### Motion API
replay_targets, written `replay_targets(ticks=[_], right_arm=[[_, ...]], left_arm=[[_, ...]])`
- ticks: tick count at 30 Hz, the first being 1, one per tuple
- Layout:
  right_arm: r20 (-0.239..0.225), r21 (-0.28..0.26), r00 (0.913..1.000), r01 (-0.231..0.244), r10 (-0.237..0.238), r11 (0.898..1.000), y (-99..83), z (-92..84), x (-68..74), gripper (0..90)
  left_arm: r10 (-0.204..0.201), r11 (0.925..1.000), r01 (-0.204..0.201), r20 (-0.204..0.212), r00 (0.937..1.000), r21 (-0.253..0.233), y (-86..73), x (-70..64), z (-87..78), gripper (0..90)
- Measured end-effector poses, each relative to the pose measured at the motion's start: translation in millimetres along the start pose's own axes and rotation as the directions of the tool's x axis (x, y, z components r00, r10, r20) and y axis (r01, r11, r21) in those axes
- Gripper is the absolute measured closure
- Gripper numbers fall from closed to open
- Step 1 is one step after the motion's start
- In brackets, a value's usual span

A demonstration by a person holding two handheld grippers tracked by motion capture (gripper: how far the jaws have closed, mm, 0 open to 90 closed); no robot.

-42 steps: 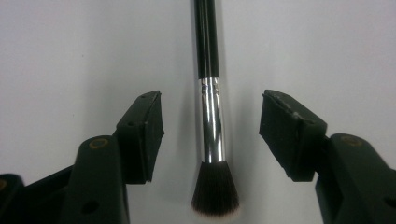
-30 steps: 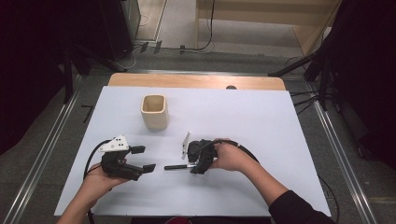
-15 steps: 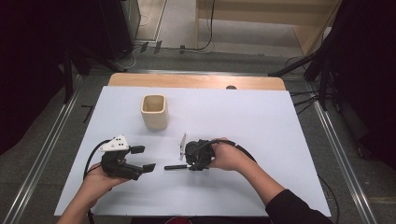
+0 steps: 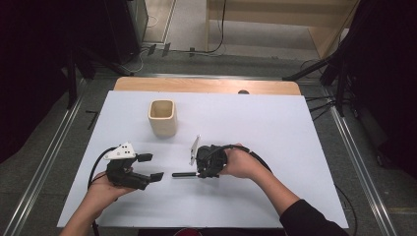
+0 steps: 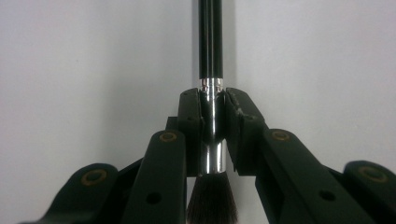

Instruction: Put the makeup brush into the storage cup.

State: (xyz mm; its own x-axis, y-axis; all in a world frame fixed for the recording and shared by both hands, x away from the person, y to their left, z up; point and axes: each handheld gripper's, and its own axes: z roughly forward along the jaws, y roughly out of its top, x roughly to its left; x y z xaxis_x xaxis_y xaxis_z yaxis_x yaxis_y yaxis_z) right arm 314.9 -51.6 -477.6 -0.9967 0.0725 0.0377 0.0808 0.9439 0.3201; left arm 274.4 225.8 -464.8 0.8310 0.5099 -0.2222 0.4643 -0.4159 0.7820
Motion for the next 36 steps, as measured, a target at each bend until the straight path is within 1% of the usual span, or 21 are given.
replay_targets(ticks=[3, 5, 6, 8, 9, 10, 11, 12, 15, 16, 17, 19, 20, 22, 23, 26, 29, 30, 31, 32, 36], right_arm=[[-0.006, -0.026, 0.9997, -0.024, 0.024, 0.999, -2.2, -6.8, -1.2, 78.5], [-0.004, -0.044, 0.9997, -0.024, 0.023, 0.999, -3.8, -10.2, -2.5, 78.5], [-0.008, -0.053, 0.9991, -0.043, 0.043, 0.998, -5.1, -13.0, -1.6, 78.5], [-0.004, -0.072, 0.9990, -0.044, 0.044, 0.996, -7.0, -16.4, -2.0, 78.5], [-0.008, -0.086, 0.9987, -0.050, 0.050, 0.995, -8.4, -18.2, -2.0, 78.5], [-0.014, -0.087, 0.9975, -0.070, 0.069, 0.994, -10.1, -20.7, -1.0, 78.5], [-0.013, -0.108, 0.9970, -0.077, 0.076, 0.991, -12.2, -22.2, -1.4, 78.5], [-0.024, -0.124, 0.9942, -0.107, 0.105, 0.986, -17.1, -24.9, 0.0, 78.5], [-0.029, -0.139, 0.9930, -0.117, 0.114, 0.983, -22.1, -26.6, 1.3, 78.5], [-0.027, -0.156, 0.9913, -0.132, 0.129, 0.979, -27.2, -29.7, 3.8, 78.5], [-0.027, -0.156, 0.9913, -0.132, 0.129, 0.979, -27.2, -29.7, 3.8, 78.5], [-0.030, -0.177, 0.9893, -0.146, 0.143, 0.973, -32.6, -33.4, 5.9, 78.5], [-0.028, -0.195, 0.9888, -0.149, 0.147, 0.969, -35.4, -35.4, 6.4, 78.5], [-0.030, -0.212, 0.9854, -0.170, 0.167, 0.962, -41.1, -40.6, 8.5, 78.5], [-0.028, -0.232, 0.9861, -0.165, 0.163, 0.958, -44.0, -42.5, 8.6, 78.5], [-0.031, -0.266, 0.9821, -0.187, 0.186, 0.946, -52.8, -49.5, 11.2, 78.5], [-0.024, -0.274, 0.9785, -0.203, 0.205, 0.940, -59.1, -55.6, 13.5, 78.5], [-0.031, -0.275, 0.9769, -0.211, 0.211, 0.938, -62.0, -58.5, 15.4, 78.5], [-0.026, -0.286, 0.9781, -0.205, 0.206, 0.936, -64.5, -60.0, 16.2, 78.5], [-0.027, -0.287, 0.9763, -0.213, 0.215, 0.934, -66.5, -61.5, 17.7, 78.5], [-0.022, -0.278, 0.9754, -0.217, 0.219, 0.936, -74.8, -66.5, 22.0, 78.5]], left_arm=[[0.000, 1.0000, 0.000, 0.000, 1.0000, -0.001, 0.0, -0.1, -0.1, 16.3], [0.001, 1.0000, -0.001, 0.002, 1.0000, -0.001, 0.1, -0.2, 0.0, 16.3], [0.001, 1.0000, -0.001, 0.002, 1.0000, -0.002, 0.1, -0.4, 0.2, 16.3], [0.001, 1.0000, -0.001, 0.002, 1.0000, -0.001, 0.1, -0.4, 0.3, 16.3], [0.001, 1.0000, -0.001, 0.002, 1.0000, -0.001, 0.1, -0.4, 0.4, 16.3], [0.001, 1.0000, -0.001, 0.002, 1.0000, -0.001, 0.0, -0.4, 0.4, 16.3], [0.001, 1.0000, -0.001, 0.002, 1.0000, -0.001, 0.0, -0.4, 0.4, 16.2], [0.001, 1.0000, -0.001, 0.002, 1.0000, -0.001, 0.1, -0.4, 0.4, 16.3], [-0.001, 1.0000, 0.001, 0.002, 1.0000, -0.007, 0.5, -0.9, 0.2, 16.3], [-0.002, 1.0000, 0.002, 0.004, 1.0000, -0.008, 0.6, -1.1, 0.2, 16.3], [-0.001, 1.0000, 0.001, 0.004, 1.0000, -0.009, 0.7, -1.3, 0.3, 16.3], [0.000, 1.0000, 0.001, 0.006, 1.0000, -0.008, 0.9, -1.5, 0.7, 16.3], [0.000, 1.0000, 0.000, 0.007, 1.0000, -0.008, 1.0, -1.7, 0.9, 16.3], [0.002, 1.0000, -0.002, 0.009, 1.0000, -0.005, 1.1, -2.0, 1.3, 16.3], [0.001, 1.0000, -0.001, 0.011, 0.9999, -0.005, 1.2, -2.4, 1.5, 16.3], [0.007, 1.0000, -0.007, 0.015, 0.9999, -0.001, 1.9, -3.1, 1.9, 16.3], [0.012, 0.9999, -0.012, 0.016, 0.9998, 0.000, 3.0, -4.9, 2.6, 16.2], [0.013, 0.9999, -0.013, 0.021, 0.9997, -0.002, 3.4, -5.6, 2.9, 16.2], [0.016, 0.9999, -0.016, 0.024, 0.9996, 0.000, 3.9, -5.9, 2.9, 16.2], [0.015, 0.9999, -0.015, 0.026, 0.9996, -0.002, 4.5, -6.3, 3.3, 16.3], [0.022, 0.9998, -0.022, 0.033, 0.9992, 0.004, 5.8, -7.3, 4.9, 16.3]])
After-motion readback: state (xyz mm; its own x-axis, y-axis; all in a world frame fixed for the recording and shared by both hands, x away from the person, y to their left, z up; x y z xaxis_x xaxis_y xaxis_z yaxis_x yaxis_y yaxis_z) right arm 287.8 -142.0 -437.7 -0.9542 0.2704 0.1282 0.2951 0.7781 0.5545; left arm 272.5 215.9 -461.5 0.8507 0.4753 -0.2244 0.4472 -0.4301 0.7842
